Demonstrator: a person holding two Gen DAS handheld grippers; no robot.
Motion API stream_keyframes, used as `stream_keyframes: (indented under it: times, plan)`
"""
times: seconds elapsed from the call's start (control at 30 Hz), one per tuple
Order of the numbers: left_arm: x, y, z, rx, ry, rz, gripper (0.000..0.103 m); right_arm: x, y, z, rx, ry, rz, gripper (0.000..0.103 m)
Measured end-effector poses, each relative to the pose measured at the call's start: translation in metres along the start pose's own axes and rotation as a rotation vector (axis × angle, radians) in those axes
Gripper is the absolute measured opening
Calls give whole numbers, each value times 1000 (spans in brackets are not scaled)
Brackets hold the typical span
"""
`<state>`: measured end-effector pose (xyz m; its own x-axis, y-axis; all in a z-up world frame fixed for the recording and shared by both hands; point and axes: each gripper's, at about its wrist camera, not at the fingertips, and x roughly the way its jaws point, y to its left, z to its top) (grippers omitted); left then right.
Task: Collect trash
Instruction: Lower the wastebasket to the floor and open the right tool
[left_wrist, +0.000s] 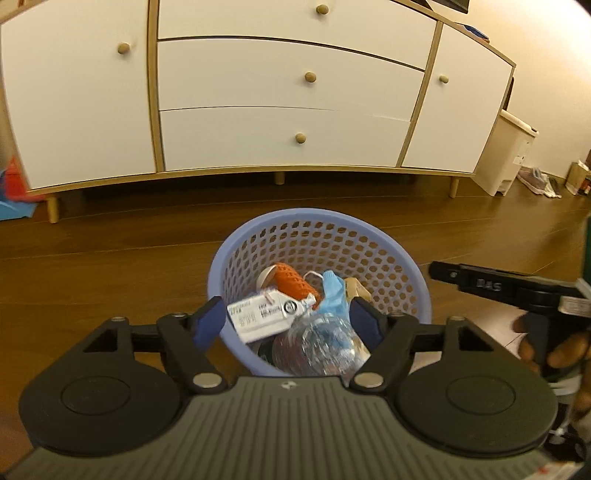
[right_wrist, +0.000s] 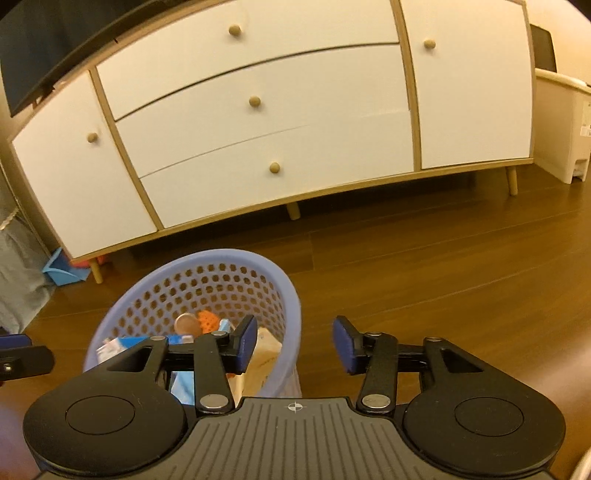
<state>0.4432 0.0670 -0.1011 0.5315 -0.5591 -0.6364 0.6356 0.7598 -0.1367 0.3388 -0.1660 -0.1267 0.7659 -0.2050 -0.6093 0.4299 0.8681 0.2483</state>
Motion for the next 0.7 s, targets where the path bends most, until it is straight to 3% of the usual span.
stream_keyframes:
  times: [0.23,0.53,0.7]
  plan:
    - [-34,-17,-13,-28,3,47,87,-54,4,-18,-2,16,15,44]
    - [-91,-26,-34,-132,-9,122,92,-126,16,-36,-24,53,40,44]
    - [-133,-48,-49,-141,-14,162,93,-169,23,-51,-44,99,54,44]
